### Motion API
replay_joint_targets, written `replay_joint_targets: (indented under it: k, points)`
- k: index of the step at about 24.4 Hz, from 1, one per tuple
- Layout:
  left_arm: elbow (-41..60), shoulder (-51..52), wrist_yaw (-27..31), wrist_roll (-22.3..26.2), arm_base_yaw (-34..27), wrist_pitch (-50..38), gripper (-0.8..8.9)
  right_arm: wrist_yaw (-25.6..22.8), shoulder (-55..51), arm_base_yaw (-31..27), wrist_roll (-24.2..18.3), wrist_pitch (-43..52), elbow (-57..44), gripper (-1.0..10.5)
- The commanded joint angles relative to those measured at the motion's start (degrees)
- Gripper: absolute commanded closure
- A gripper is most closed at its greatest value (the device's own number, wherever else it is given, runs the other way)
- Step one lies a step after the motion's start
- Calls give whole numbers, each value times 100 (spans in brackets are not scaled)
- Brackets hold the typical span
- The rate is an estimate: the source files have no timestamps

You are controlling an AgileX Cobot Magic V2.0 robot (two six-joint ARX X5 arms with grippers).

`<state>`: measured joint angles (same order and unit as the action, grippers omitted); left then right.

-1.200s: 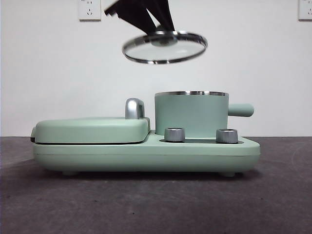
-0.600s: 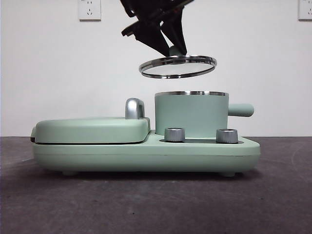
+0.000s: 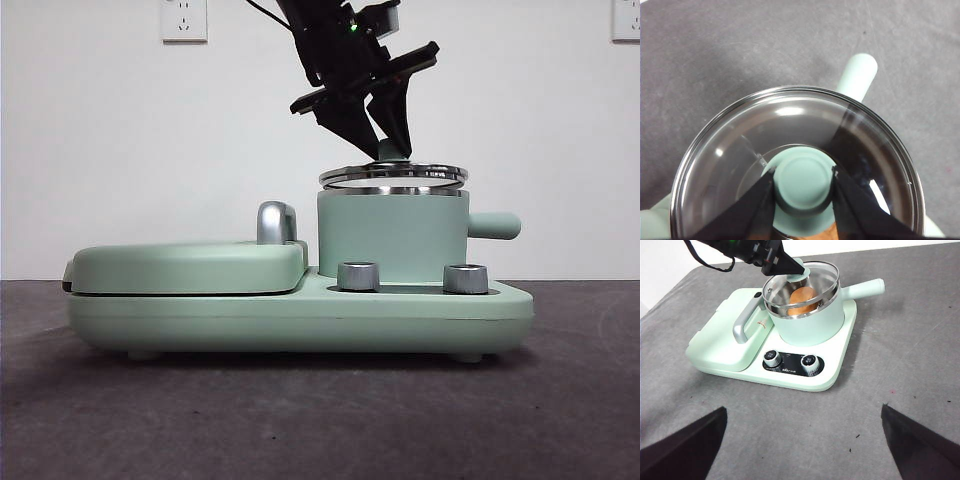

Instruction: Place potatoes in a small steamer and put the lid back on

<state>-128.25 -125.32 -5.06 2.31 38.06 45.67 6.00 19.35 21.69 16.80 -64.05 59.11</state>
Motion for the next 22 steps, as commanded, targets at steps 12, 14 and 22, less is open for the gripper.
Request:
replay_joint_targets:
  k: [12,14,22]
  points:
    - [-247,-127,114,105,157,59,770,-28,-9,24,-37,-79,66,457]
    - [-247,-127,114,105,166,55,770,-28,-9,24,-39,-79,66,457]
    - [-247,-138,116,133,170,-44,790,-26,-9,24,-39,-81,66,457]
